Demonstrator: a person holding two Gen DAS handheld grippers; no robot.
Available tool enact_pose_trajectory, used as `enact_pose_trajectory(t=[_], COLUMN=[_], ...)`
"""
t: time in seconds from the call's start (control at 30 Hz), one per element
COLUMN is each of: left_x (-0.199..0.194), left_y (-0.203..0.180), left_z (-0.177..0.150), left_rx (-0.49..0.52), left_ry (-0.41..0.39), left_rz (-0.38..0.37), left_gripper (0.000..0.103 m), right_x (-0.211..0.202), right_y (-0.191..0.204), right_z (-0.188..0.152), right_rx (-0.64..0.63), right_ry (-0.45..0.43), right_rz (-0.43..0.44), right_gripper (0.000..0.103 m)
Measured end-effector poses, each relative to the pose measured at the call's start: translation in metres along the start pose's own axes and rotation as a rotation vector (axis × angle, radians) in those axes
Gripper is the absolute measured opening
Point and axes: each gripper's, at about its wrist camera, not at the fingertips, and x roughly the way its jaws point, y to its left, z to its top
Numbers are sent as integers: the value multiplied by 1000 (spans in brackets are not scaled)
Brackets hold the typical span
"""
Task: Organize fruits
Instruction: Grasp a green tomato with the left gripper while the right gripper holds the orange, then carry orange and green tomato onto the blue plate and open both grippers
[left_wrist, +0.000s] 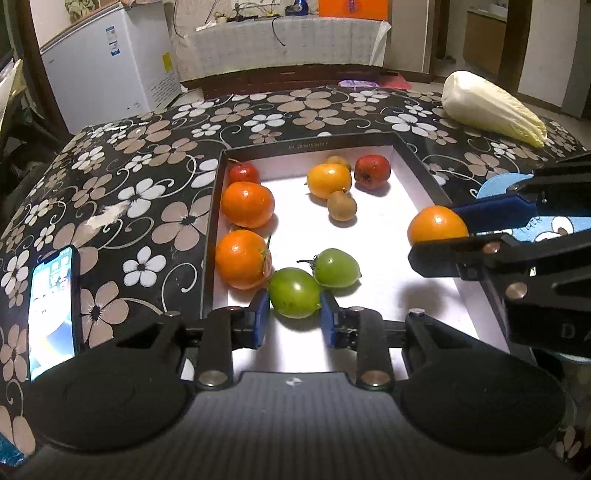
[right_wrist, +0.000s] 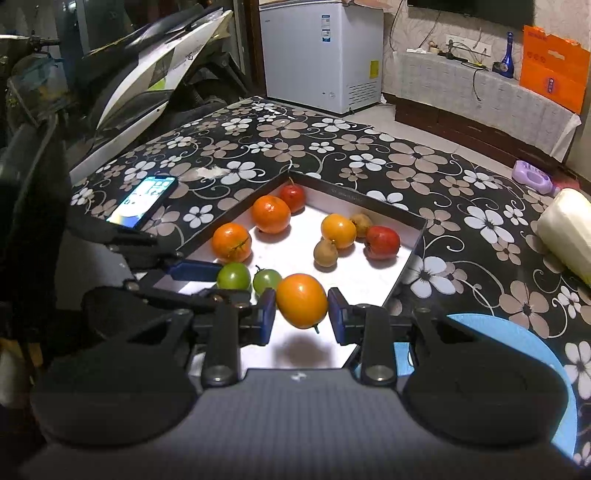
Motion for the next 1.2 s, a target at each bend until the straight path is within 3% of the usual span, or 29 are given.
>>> enact_pose_trajectory(t=[0.3,0.67,1.2], left_x=[-27,-46,-46], left_y=[-7,-55,-140], left_z=[-2,7,7], left_rx=[9,66,173], left_ry=[-67,-148,-155], left_rz=[-67,-193,-361], left_gripper=[34,34,34], right_x=[-18,-27,-43], right_y=[-7,-50,-99], right_z=[0,-14,-45], right_rx=[-5,102,219], right_ry=[-29,-11,53], right_rz=[-16,-140,-261], right_gripper=[34,34,34])
